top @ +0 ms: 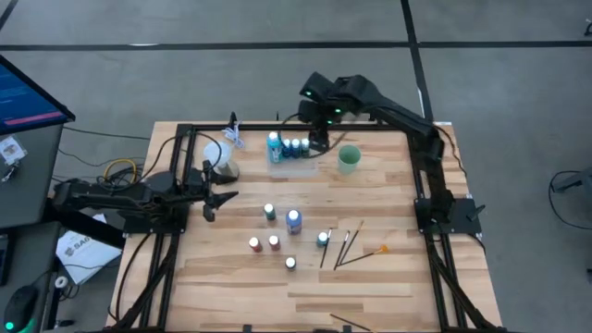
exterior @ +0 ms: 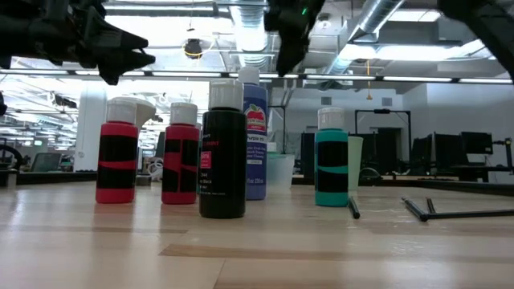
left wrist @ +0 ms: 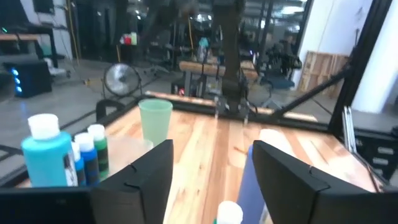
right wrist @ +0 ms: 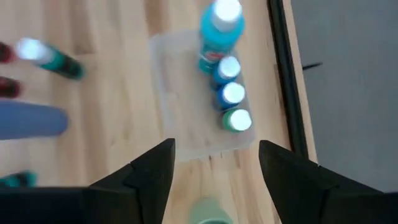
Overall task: Pick & Place Paint Supplies
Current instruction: Put the small light green paint bottle into the bin
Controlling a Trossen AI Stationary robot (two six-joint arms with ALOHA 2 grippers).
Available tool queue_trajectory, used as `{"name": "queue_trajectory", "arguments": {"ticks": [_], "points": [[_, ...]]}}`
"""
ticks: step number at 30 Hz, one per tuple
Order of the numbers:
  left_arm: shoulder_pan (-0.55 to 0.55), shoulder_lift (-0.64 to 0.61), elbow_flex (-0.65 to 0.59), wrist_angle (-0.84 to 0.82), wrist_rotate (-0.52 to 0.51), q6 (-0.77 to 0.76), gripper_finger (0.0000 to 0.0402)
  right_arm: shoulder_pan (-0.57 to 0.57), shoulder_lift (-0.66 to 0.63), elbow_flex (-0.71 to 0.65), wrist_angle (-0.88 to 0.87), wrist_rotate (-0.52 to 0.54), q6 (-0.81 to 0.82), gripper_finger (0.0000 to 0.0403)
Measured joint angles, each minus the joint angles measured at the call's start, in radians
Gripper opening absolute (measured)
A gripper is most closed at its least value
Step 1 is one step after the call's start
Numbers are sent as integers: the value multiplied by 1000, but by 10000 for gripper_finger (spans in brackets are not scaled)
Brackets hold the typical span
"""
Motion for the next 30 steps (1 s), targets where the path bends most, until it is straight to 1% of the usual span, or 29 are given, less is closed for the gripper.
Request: {"name": "queue_trajectory", "arguments": {"ticks": [2,4,7,9,14,17,20,22,24,28,30], "points": [[0,51,0,21,0,-12,224,12,-44,-5,-61,0,25,227],[0,112,0,52,1,-18,239,27,-80,-5,-64,0,61,227],[0,231,7,145,7,-18,255,46,-134,-6,-82,0,88,227],[-1,318,29,169,8,-18,260,60,-165,-6,-91,0,104,227],[-5,562,108,170,11,-16,261,101,-209,-7,-148,0,140,227],[-15,664,142,173,15,6,261,130,-260,-64,-148,0,158,227],[-21,716,163,188,16,36,262,158,-332,-191,-106,0,183,227],[-28,728,172,203,16,60,262,176,-400,-324,-38,0,205,227],[-37,731,178,220,24,87,262,189,-480,-482,69,0,221,227],[-46,729,178,218,32,91,262,197,-634,-797,295,0,255,226],[-47,738,178,222,31,98,262,193,-691,-917,395,0,282,226]]}}
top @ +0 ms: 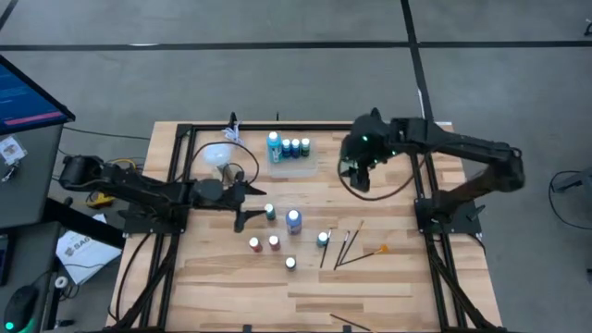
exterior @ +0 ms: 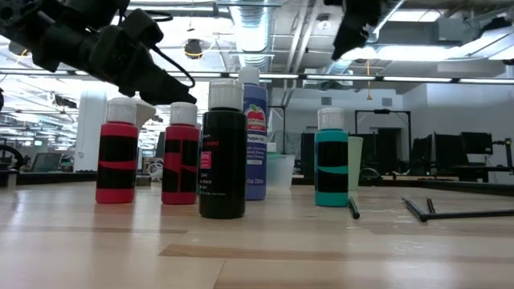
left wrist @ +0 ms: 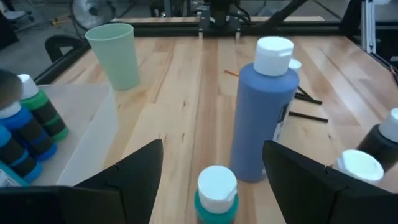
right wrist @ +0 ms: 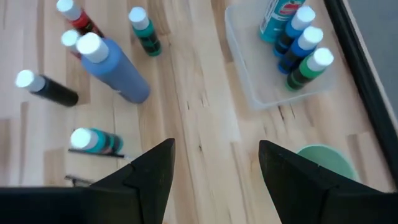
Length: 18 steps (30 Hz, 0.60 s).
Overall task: Pick & Place Paint Supplies
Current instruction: Put the small light green paint bottle into the bin
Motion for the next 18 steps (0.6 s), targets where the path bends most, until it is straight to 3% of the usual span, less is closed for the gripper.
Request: {"name": "queue_trajectory", "arguments": {"ticks": [7,18], "points": [[7,71,0,40,2,13,262,-10,-124,-253,205,0,58,226],[8,221,0,127,15,-3,262,-9,-134,-315,294,-1,61,226]]}}
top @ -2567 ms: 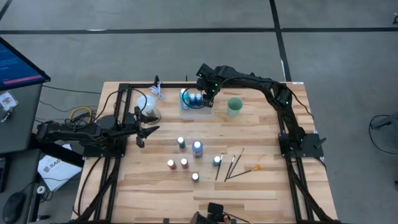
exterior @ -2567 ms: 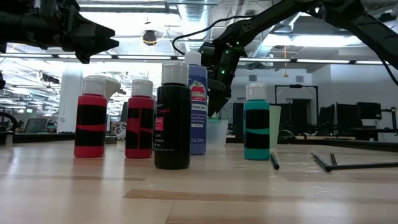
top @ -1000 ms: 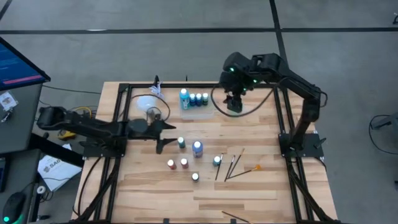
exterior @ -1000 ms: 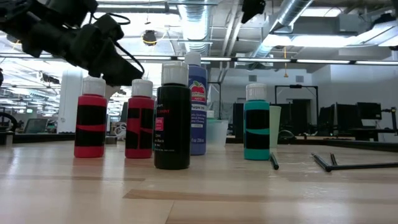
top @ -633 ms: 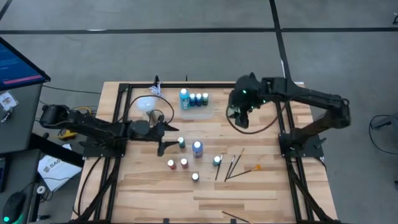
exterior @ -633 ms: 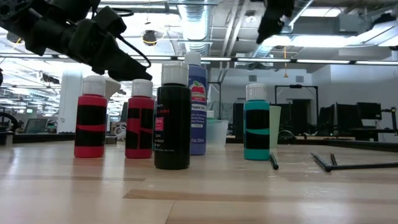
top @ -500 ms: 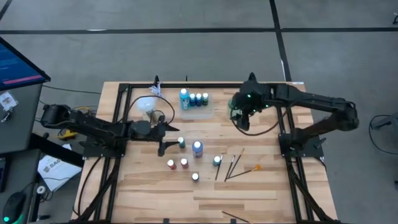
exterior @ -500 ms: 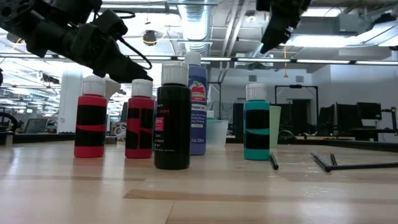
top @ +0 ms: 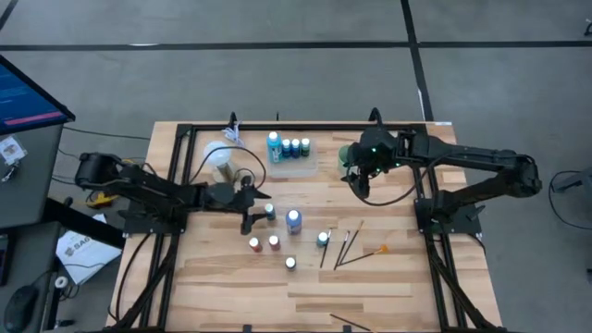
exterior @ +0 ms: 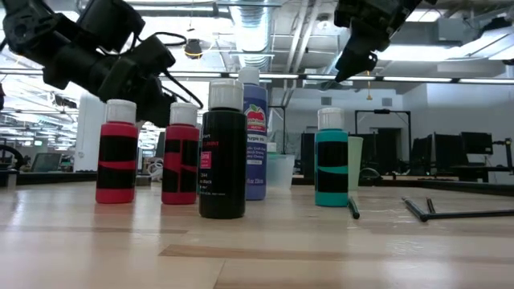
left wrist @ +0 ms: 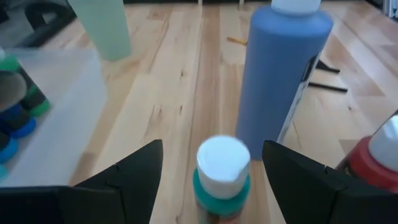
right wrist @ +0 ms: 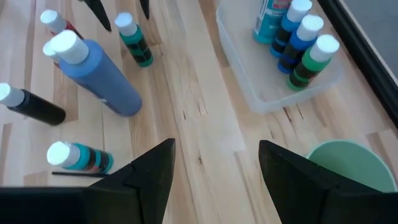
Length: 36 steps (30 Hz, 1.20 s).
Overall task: Pick & Place Paint Supplies
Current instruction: Put the small light green paint bottle into the bin
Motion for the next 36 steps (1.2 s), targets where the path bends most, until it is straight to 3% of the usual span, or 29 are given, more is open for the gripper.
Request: {"name": "queue_trajectory", "arguments": {"ticks": [13,24,29,36], "points": [[0,61,-1,33,4,-5,268,0,0,-1,71,-28,-1,226],[0,61,-5,37,19,-5,240,0,2,-1,124,-29,-1,226],[24,70,-14,38,22,-4,249,2,90,11,245,-29,-13,226],[27,70,-32,64,22,-18,261,26,326,197,277,-55,-86,226]]}}
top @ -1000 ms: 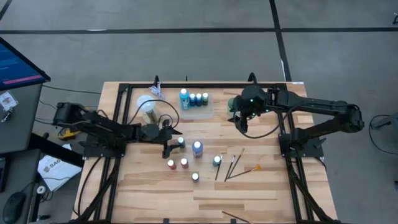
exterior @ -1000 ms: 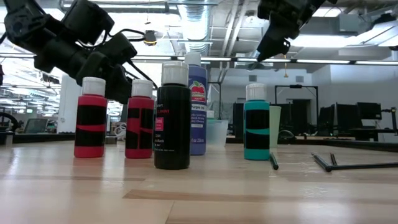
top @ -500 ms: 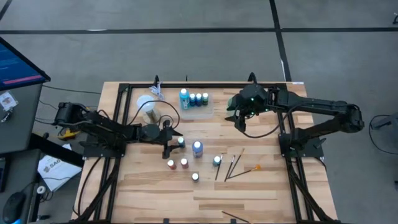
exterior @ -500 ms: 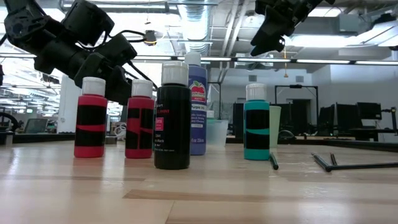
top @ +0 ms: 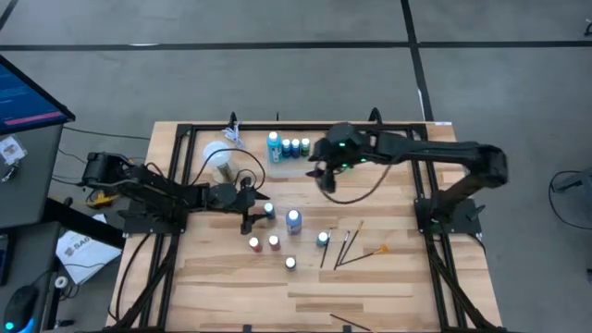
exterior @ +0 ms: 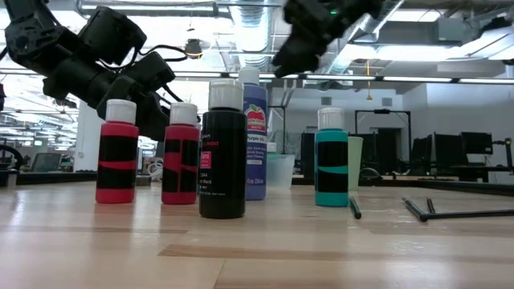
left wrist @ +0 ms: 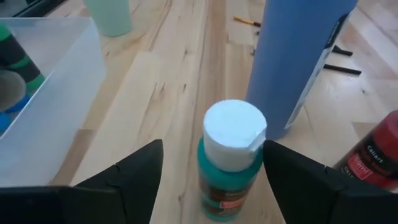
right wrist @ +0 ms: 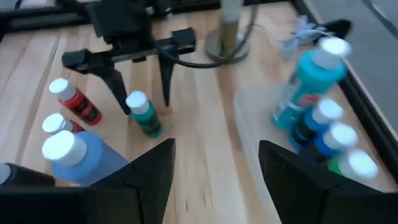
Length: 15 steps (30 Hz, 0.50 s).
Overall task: Pick & Place Paint Supplies
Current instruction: Put the small light green paint bottle into the bin
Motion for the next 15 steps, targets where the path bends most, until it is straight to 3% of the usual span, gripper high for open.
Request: {"name": "queue_trajectory", "arguments": {"ticks": [15], "points": [[0,0,-26,33,-3,-9,258,108,435,373,-87,-98,-92,226]]}}
